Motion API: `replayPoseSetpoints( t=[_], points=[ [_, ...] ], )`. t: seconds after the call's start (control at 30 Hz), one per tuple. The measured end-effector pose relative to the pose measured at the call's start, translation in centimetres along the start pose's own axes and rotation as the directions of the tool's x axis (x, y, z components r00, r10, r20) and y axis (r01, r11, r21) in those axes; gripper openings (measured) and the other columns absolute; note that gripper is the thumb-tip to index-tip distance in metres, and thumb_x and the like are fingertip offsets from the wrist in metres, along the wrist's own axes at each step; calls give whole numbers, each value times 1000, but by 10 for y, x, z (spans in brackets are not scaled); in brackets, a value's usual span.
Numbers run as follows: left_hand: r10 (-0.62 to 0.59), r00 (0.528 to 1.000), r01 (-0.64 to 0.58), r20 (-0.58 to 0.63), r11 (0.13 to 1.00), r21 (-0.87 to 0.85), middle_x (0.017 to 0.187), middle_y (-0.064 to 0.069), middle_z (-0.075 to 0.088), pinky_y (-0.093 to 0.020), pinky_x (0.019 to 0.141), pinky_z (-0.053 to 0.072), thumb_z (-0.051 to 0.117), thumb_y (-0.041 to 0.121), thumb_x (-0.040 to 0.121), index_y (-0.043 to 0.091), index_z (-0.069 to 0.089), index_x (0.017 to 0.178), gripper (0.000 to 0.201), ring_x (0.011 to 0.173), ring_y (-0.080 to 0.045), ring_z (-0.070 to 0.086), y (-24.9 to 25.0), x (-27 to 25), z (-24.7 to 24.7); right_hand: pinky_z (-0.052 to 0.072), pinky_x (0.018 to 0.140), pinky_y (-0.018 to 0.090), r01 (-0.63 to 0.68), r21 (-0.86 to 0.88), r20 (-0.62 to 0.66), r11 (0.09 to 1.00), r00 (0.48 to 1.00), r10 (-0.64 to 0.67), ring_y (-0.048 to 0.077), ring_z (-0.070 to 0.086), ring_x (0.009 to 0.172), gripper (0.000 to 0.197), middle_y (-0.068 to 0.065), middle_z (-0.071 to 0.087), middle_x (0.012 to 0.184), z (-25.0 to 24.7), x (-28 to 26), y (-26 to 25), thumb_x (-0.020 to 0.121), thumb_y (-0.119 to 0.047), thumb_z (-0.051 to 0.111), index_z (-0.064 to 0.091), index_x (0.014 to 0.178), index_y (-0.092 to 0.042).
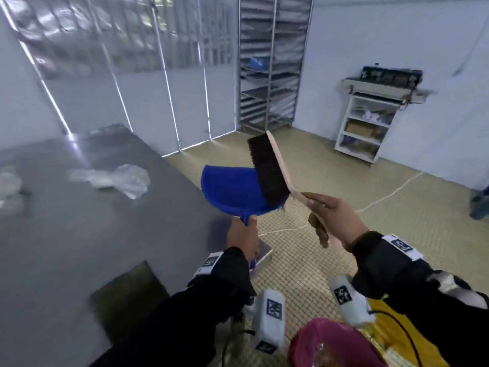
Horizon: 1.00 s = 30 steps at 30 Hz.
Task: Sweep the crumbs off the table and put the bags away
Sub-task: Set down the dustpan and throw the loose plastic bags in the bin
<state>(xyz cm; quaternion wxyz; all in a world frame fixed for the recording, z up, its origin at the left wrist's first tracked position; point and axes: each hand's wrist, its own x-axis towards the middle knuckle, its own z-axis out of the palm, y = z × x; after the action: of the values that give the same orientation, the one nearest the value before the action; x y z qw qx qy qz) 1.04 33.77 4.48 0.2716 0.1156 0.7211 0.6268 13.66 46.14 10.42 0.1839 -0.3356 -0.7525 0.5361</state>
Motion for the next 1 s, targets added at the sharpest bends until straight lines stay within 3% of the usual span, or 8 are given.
replayPoseSetpoints(
  t=[0.13,0.27,0.43,0.5,0.57,0.63,0.83,1.0],
  points=[
    [-49,992,36,-119,993,-109,65,-4,45,-24,43,36,42,24,97,6,40,92,18,42,-14,40,-2,-5,-31,32,33,19,-81,157,205,984,978,48,10,37,36,31,7,48,59,38,19,-6,99,-19,39,55,126,-20],
    [-134,973,88,-190,968,-233,68,-4,43,-27,50,40,38,23,99,9,36,88,18,50,-16,39,-11,-10,-49,26,32,14,-171,241,367,955,927,74,7,33,32,30,7,43,60,71,34,-9,100,-19,37,56,123,-14],
    [-202,949,112,-243,934,-340,65,-6,42,-21,41,37,35,21,100,8,36,88,18,49,-16,39,-21,-19,-53,22,32,11,-250,273,510,929,857,81,6,30,31,27,5,40,59,100,47,-6,100,-19,36,57,116,-12],
    [-240,934,135,-264,922,-363,67,-9,45,-27,50,44,37,27,98,9,37,83,23,53,-20,43,-29,-19,-49,22,32,13,-287,258,556,923,825,101,5,29,32,26,3,40,57,107,50,-3,100,-21,36,59,110,-13],
    [-282,920,174,-274,917,-360,76,-15,49,-44,72,50,40,36,92,10,40,82,28,71,-26,49,-39,-15,-45,22,32,15,-312,235,590,920,799,120,5,29,33,25,2,41,56,110,52,1,100,-22,37,59,106,-12],
    [-306,917,189,-257,899,-396,78,-14,49,-48,79,46,40,35,93,13,40,80,26,82,-29,49,-57,-2,-40,24,33,15,-319,197,606,927,783,141,5,30,35,24,3,42,57,110,54,5,99,-24,39,59,103,-11],
    [-262,948,189,-179,920,-342,67,-5,49,-25,50,44,39,16,98,11,41,86,14,53,-16,48,-36,-31,-45,42,43,24,-165,-52,591,985,790,163,15,43,49,26,10,54,70,105,56,9,97,-21,44,61,109,-4],
    [-279,952,254,-128,951,-177,81,-9,58,-31,63,52,40,29,98,10,44,100,20,68,-21,55,-33,-36,-54,56,68,36,37,-241,576,970,810,113,19,60,64,25,12,62,85,101,58,-1,95,-20,50,62,114,-8]
  ],
)
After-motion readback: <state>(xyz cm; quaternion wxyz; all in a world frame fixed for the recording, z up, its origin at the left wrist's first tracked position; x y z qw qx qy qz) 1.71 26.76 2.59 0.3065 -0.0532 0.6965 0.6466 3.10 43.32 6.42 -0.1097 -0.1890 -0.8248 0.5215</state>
